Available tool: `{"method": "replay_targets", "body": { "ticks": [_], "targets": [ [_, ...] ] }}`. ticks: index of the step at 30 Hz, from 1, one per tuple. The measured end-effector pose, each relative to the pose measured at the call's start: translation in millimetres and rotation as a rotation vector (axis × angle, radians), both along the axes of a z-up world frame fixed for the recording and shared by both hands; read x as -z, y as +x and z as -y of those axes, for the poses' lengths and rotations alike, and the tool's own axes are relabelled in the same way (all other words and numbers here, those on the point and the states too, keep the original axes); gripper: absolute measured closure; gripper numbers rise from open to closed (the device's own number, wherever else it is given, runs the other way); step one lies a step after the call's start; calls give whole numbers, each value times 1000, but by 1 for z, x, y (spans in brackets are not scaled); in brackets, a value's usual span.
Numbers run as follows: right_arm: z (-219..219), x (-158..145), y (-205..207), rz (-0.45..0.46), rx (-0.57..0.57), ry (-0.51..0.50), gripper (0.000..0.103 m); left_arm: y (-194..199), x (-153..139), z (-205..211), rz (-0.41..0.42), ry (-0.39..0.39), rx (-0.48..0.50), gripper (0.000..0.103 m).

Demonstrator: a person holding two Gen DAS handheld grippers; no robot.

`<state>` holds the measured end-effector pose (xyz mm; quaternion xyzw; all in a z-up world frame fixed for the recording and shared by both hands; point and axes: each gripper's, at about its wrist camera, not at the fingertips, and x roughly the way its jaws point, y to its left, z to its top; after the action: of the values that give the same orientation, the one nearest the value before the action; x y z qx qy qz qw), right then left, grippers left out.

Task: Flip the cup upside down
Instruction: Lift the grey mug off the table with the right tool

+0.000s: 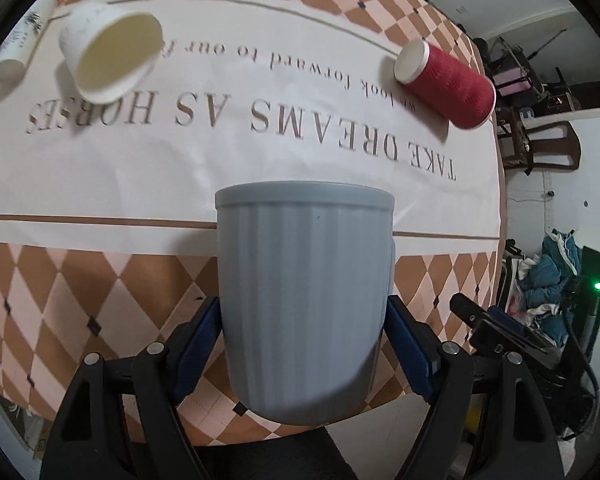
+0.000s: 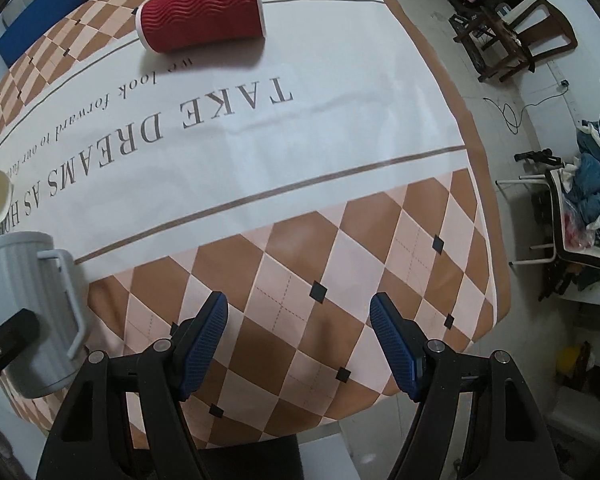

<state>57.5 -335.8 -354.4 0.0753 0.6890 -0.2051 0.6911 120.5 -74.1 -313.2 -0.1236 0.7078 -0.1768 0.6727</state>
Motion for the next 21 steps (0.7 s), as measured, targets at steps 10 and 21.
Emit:
{"method": "replay_targets", "body": {
  "ticks": [10,21],
  "targets": [
    [-12,-2,7,12,-18,-10,28,-2,29,-14,-14,36,16,22],
    [-28,-22,12,47,-33,-19,26,-7,20,-13,29,102,42,3]
  ]
}}
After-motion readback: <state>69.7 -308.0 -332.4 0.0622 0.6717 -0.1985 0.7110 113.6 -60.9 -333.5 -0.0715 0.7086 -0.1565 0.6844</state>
